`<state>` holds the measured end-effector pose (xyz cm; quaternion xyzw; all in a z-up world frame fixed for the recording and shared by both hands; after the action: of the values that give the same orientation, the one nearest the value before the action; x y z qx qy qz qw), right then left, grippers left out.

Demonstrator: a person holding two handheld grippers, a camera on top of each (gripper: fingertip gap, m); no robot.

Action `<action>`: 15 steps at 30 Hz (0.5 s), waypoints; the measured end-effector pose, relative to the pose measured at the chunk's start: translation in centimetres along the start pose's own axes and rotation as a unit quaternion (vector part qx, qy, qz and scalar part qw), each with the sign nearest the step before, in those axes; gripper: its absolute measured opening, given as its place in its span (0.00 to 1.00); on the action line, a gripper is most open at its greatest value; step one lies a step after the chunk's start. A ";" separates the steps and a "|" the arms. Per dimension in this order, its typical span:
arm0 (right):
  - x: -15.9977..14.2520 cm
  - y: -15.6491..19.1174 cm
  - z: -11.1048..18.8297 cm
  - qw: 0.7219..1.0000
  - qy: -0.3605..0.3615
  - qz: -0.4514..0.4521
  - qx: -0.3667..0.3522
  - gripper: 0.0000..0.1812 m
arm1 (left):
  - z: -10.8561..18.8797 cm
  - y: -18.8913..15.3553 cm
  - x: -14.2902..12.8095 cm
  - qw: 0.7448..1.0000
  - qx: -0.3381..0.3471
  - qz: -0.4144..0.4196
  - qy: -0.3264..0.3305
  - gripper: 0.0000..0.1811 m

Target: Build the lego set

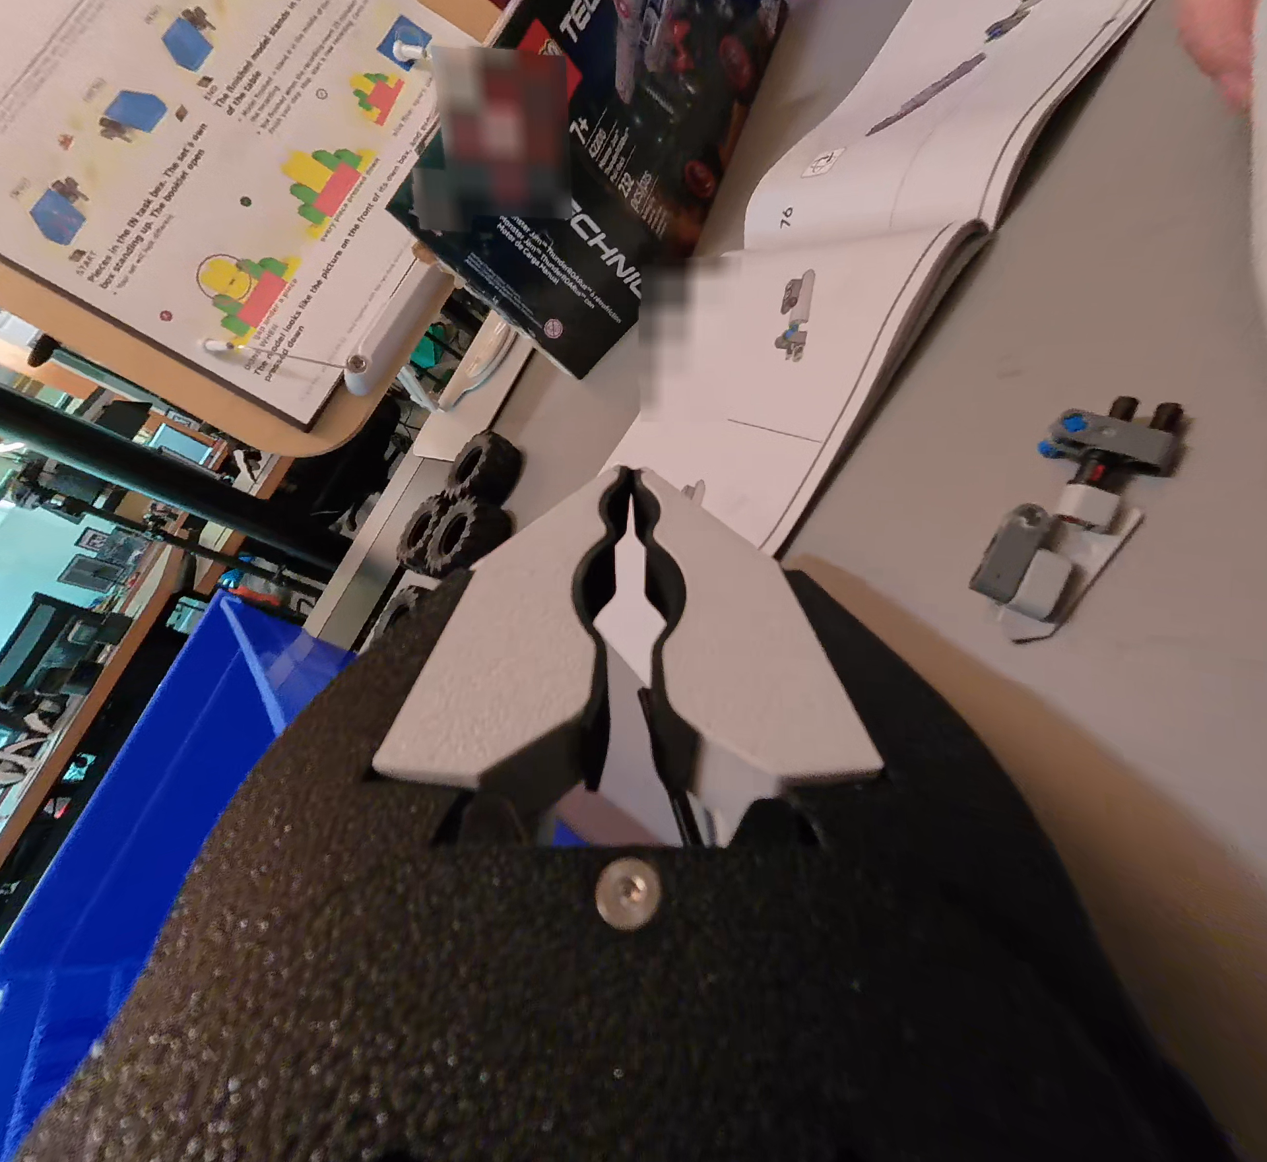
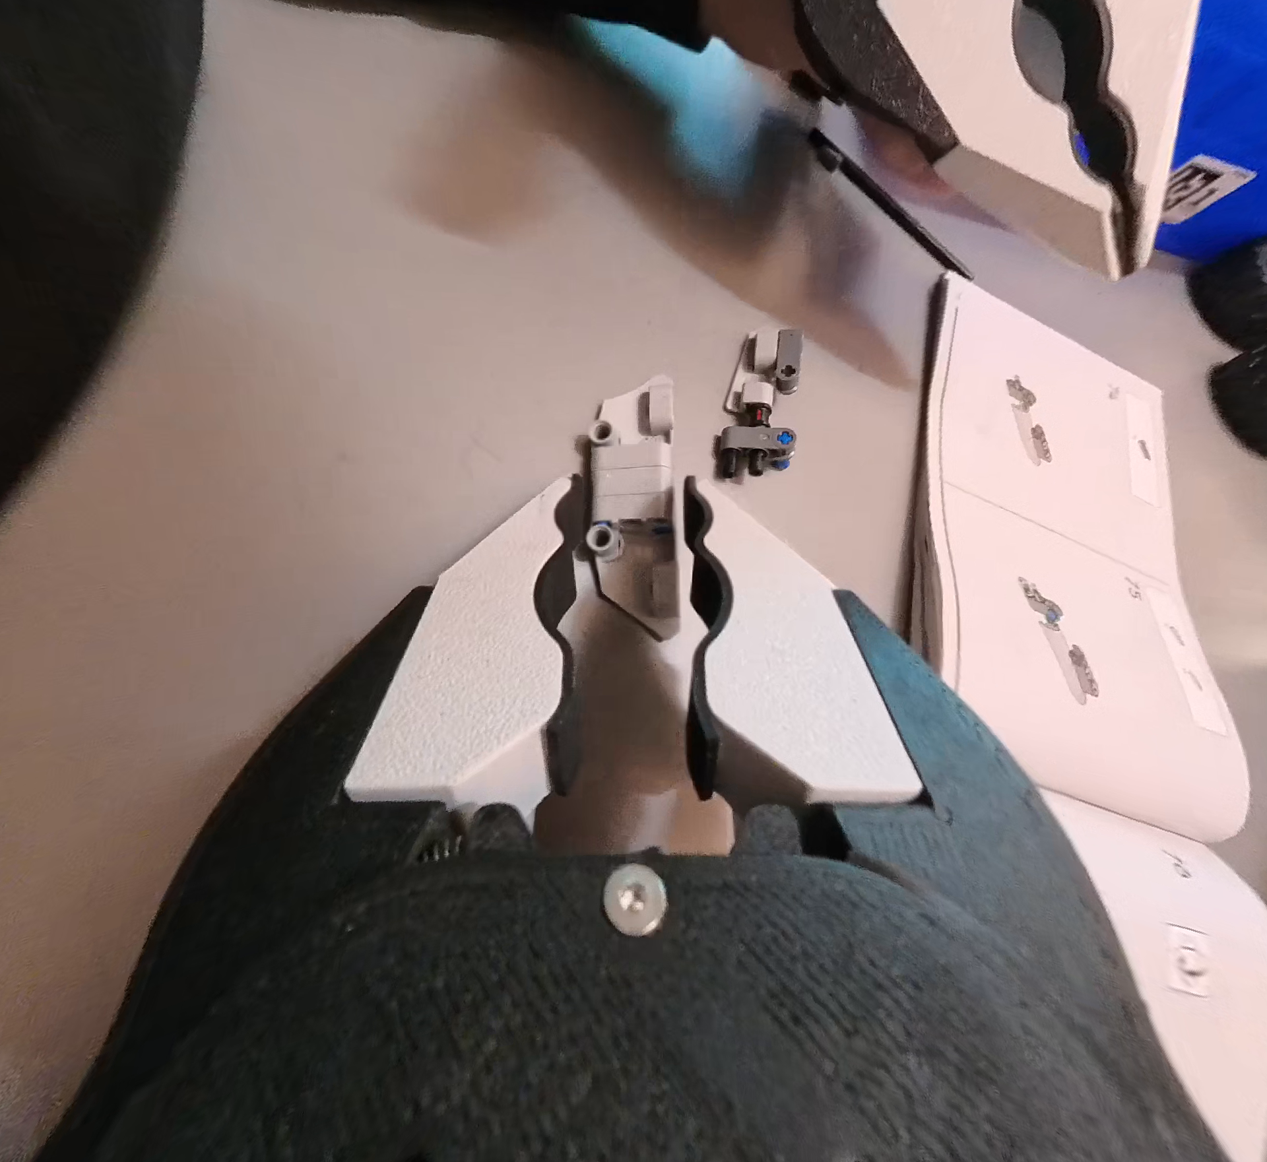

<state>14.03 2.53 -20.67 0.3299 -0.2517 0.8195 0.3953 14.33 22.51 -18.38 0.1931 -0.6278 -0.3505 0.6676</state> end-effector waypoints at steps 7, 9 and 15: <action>0.2 -0.1 -0.3 1.000 0.000 -0.014 0.011 0.12 | 1.4 -1.5 0.7 0.981 -0.189 0.043 -0.024 0.00; 0.2 0.0 -0.3 1.000 -0.006 -0.012 0.007 0.12 | 1.9 -2.0 0.6 0.961 -0.265 0.077 -0.036 0.00; 0.0 0.5 0.1 1.000 -0.009 0.013 -0.003 0.12 | 3.2 -1.8 -0.8 0.942 -0.323 0.088 -0.016 0.16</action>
<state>13.62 2.19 -20.72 0.3328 -0.2619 0.8206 0.3837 10.80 22.43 -19.72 -0.0944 -0.5055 -0.4776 0.7124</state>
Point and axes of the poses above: each gripper's, where its closed fingertips meet, z back along the fingers, x out of its top, y = z × x across the jaws, the point moved 9 cm from there along z, back along the fingers, and after that the axes turned 11 degrees about x, right-handed, at the moved point
